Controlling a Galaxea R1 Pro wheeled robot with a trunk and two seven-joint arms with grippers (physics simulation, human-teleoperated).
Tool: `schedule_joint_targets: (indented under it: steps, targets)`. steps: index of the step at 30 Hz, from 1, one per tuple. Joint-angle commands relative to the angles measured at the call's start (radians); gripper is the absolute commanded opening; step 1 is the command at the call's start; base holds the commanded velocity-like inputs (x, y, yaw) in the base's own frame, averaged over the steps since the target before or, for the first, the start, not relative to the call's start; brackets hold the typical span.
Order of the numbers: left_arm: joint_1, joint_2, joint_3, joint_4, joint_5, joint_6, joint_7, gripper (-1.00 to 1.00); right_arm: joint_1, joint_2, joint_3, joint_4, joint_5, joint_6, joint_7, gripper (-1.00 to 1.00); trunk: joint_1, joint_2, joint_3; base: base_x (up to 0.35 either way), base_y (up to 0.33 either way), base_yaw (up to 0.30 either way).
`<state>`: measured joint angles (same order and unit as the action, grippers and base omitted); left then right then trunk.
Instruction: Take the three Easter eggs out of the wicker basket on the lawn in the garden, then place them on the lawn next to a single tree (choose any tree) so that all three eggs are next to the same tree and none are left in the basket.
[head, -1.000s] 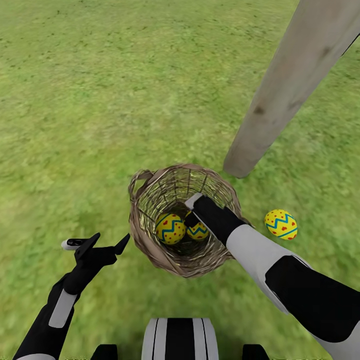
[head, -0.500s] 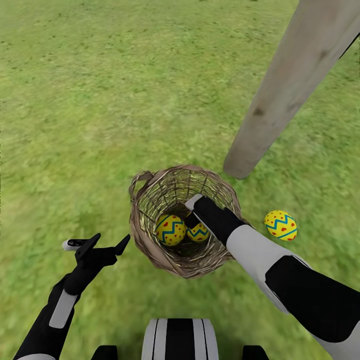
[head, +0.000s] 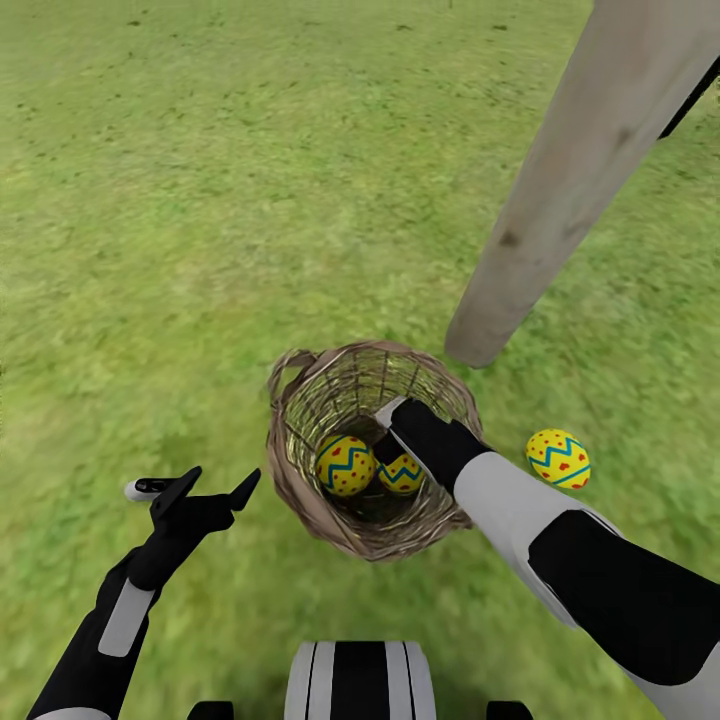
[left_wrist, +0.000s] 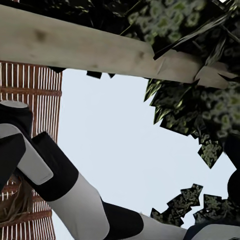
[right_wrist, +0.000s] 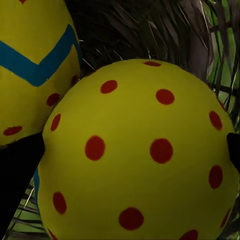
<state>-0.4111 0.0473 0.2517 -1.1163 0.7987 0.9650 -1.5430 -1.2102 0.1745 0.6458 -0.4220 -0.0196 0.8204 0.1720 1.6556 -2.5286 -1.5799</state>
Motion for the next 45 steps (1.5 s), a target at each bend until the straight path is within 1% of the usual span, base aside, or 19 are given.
schedule_joint_targets:
  steps: [1,17,19,23,32,33,36,37,38,40,41,42,45]
  targets:
    - [0.0,0.0,0.0,0.0,0.0,0.011,-0.003,1.0,-0.001,0.0,0.005,0.0,0.0,0.003,0.001,-1.0,-0.001,0.0,0.003,0.0,0.0,0.0]
    - [0.0,0.0,-0.002,0.0,-0.002,0.011,-0.001,1.0,-0.002,0.0,0.005,-0.007,0.001,0.004,0.001,-1.0,-0.008,0.004,0.065,0.0,0.0,0.0]
    - [0.0,0.0,-0.003,0.0,-0.002,0.011,0.008,1.0,-0.002,0.0,0.003,-0.009,0.001,0.005,0.001,-1.0,-0.009,0.004,0.073,0.0,0.0,0.0]
    - [0.0,0.0,-0.003,0.0,-0.003,0.011,0.012,1.0,-0.002,0.0,0.003,-0.014,0.003,0.043,0.003,-1.0,-0.01,0.005,0.088,0.0,0.0,0.0]
    - [0.0,-0.001,-0.003,0.0,-0.004,0.011,0.012,1.0,-0.002,0.0,0.003,-0.016,0.0,0.051,0.004,-1.0,-0.014,0.007,0.123,0.0,0.0,0.0]
    - [0.0,-0.001,-0.003,0.0,-0.004,0.011,0.012,1.0,-0.002,0.0,0.002,-0.017,-0.001,0.051,0.012,-1.0,-0.015,0.008,0.127,0.0,0.0,0.0]
    - [0.0,-0.001,-0.003,0.0,-0.004,0.011,0.012,1.0,-0.002,-0.001,0.001,-0.018,0.001,0.055,0.137,-1.0,-0.016,0.008,0.139,0.0,0.0,0.0]
    - [0.0,-0.001,-0.004,0.0,-0.004,0.011,0.012,1.0,-0.002,-0.002,0.0,-0.02,0.001,0.069,0.177,-1.0,-0.017,0.008,0.143,0.0,0.0,0.0]
    - [0.0,-0.001,-0.004,0.0,-0.004,0.011,0.012,1.0,-0.002,-0.002,0.0,-0.022,0.001,0.076,0.195,-1.0,-0.017,0.009,0.146,0.0,0.0,0.0]
    - [0.0,-0.001,-0.005,0.0,-0.004,0.011,0.013,1.0,-0.002,-0.005,-0.002,-0.069,0.001,0.09,0.246,-1.0,-0.018,0.009,0.154,0.0,0.0,0.0]
    - [0.0,-0.001,-0.005,0.0,-0.004,0.011,0.014,1.0,-0.002,-0.005,-0.003,-0.096,0.001,0.104,0.26,-1.0,-0.019,0.009,0.158,0.0,0.0,0.0]
    - [0.0,-0.001,-0.005,0.0,-0.004,0.011,0.018,1.0,-0.002,-0.005,-0.003,-0.144,0.0,0.147,0.273,-1.0,-0.019,0.01,0.162,0.0,0.0,0.0]
    - [0.0,-0.001,-0.005,0.0,-0.004,0.011,0.021,1.0,-0.002,-0.011,-0.002,-0.235,-0.002,0.179,0.279,-1.0,-0.02,0.01,0.174,0.0,0.0,0.0]
